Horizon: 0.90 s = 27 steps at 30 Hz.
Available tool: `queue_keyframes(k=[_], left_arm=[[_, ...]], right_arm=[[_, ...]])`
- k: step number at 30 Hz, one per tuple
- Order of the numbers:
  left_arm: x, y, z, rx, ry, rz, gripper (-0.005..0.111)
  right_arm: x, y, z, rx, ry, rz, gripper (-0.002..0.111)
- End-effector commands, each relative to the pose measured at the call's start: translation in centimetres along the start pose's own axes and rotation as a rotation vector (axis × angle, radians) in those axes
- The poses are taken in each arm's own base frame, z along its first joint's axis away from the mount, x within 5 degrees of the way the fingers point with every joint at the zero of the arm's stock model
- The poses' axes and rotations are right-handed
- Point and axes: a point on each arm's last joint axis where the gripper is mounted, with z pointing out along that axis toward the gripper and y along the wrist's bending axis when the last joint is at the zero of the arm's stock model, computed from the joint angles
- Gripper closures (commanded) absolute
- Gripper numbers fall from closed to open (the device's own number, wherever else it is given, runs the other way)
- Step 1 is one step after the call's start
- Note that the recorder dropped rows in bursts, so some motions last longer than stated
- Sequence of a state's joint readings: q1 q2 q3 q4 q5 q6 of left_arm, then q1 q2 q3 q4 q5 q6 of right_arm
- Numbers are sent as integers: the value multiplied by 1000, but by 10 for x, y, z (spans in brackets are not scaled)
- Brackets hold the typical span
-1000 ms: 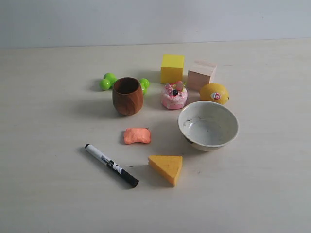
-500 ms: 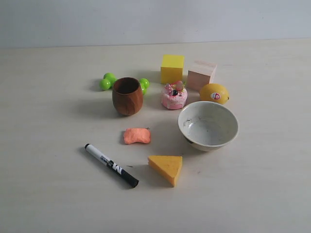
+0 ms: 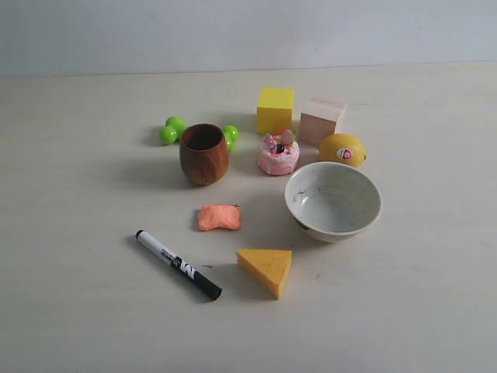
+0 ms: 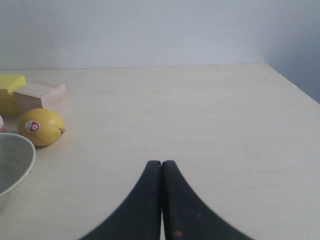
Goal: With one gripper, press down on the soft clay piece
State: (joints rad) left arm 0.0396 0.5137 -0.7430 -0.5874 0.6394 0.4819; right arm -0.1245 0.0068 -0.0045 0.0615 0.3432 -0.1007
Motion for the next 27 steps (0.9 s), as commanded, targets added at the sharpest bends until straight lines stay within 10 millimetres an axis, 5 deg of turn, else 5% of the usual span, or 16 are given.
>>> queue_keyframes(k=[1, 27], left_arm=[[-23, -14, 13, 193, 34, 6, 107], [-33, -19, 13, 250, 12, -48, 107]], right_arm=[[1, 0, 0, 5, -8, -4, 108], [1, 0, 0, 5, -8, -4, 108]])
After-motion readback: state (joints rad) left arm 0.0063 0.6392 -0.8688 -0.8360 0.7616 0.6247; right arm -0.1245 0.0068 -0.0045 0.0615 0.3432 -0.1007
